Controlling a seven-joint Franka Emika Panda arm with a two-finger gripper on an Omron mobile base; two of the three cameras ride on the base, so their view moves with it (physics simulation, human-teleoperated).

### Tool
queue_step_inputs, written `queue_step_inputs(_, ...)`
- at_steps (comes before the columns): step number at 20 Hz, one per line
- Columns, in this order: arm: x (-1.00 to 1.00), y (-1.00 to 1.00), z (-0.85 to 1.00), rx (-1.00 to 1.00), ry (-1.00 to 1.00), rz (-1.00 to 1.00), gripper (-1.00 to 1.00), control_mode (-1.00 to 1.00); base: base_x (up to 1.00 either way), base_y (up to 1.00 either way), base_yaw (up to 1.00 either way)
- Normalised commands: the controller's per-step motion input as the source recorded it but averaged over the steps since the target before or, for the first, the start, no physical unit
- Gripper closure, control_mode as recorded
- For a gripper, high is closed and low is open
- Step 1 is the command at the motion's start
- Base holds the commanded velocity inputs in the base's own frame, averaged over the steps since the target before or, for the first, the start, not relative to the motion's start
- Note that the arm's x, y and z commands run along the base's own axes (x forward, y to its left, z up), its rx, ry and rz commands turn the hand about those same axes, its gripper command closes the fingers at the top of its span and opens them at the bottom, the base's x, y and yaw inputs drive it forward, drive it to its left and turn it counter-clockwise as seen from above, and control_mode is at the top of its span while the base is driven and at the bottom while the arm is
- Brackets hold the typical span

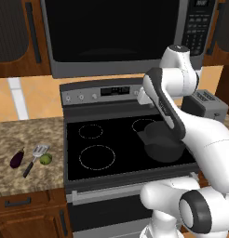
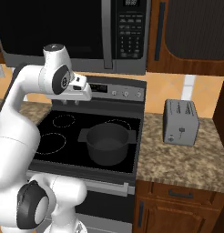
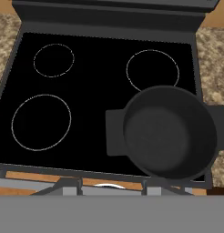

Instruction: Put the eggplant and lime in the pot. Retrieve the spatula and lightly stir the vegetables in the pot.

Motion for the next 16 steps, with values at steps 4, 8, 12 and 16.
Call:
queue_step_inputs(4,0.0,0.0,0.0,0.0,0.0,0.0,-1.0,1.0,0.0,0.0,0.0)
queue_step_inputs(8,0.0,0.0,0.0,0.0,0.0,0.0,-1.0,1.0,0.0,0.26,0.0)
queue_step_inputs(12,0.0,0.0,0.0,0.0,0.0,0.0,-1.0,1.0,0.0,0.65,0.0)
queue_step_inputs(16,0.0,0.0,0.0,0.0,0.0,0.0,-1.0,1.0,0.0,0.66,0.0)
